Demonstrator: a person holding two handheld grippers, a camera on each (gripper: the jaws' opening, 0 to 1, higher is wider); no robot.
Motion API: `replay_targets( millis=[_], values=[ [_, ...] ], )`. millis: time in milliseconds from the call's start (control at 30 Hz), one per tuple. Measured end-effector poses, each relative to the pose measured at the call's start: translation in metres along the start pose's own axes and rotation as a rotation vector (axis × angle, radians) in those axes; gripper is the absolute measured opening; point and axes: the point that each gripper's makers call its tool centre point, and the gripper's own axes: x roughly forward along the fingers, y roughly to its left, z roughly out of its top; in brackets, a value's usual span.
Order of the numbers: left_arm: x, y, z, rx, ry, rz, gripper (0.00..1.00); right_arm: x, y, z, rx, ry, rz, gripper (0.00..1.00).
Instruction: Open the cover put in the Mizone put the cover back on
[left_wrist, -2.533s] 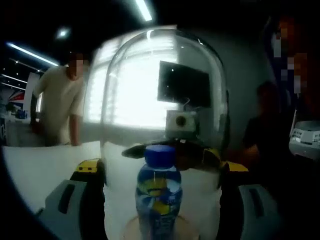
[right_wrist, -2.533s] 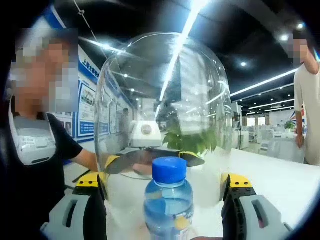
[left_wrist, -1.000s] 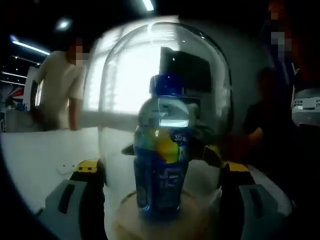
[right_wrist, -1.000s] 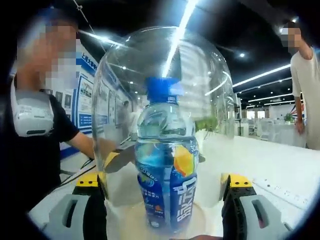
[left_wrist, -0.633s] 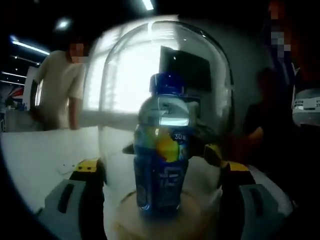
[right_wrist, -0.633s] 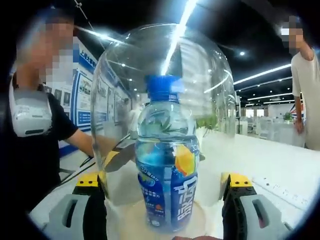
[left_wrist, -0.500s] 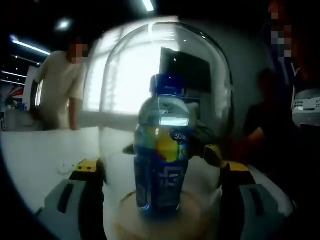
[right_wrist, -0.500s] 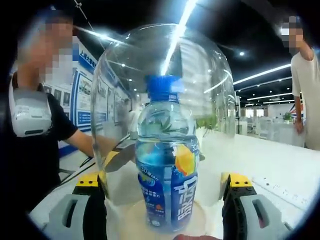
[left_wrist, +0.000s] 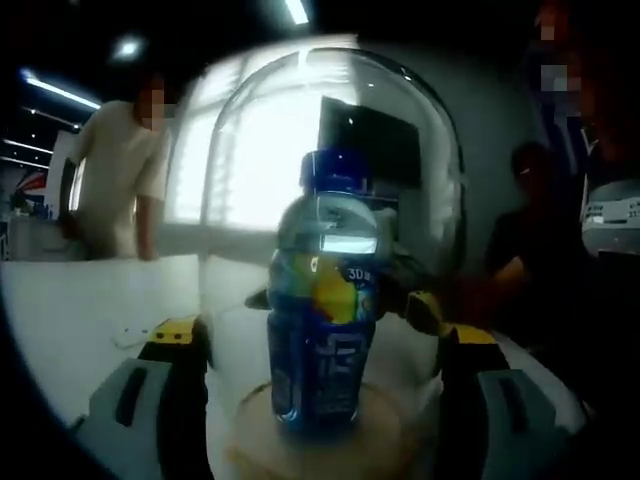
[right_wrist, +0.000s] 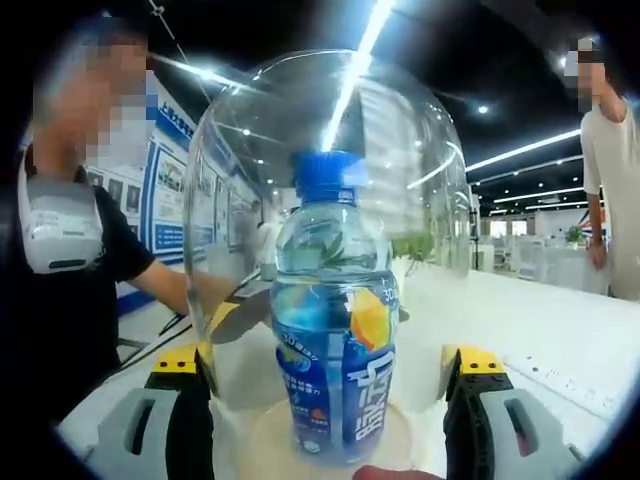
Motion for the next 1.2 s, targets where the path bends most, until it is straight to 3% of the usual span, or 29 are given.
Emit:
replay_targets(
  millis=[733,1200],
  values=[
    [-0.008,-0.002,0.003,0.002,0.005,0.044,0.82,-0.011,0.001,-0.001,0.017,0.011,-0.088,0.84],
    [-0.022,-0.002,0.005,-0.009,-0.01,0.121,0.75,-0.036,0.007,0.0,0.04,-0.001,-0.204,0.71]
  ],
)
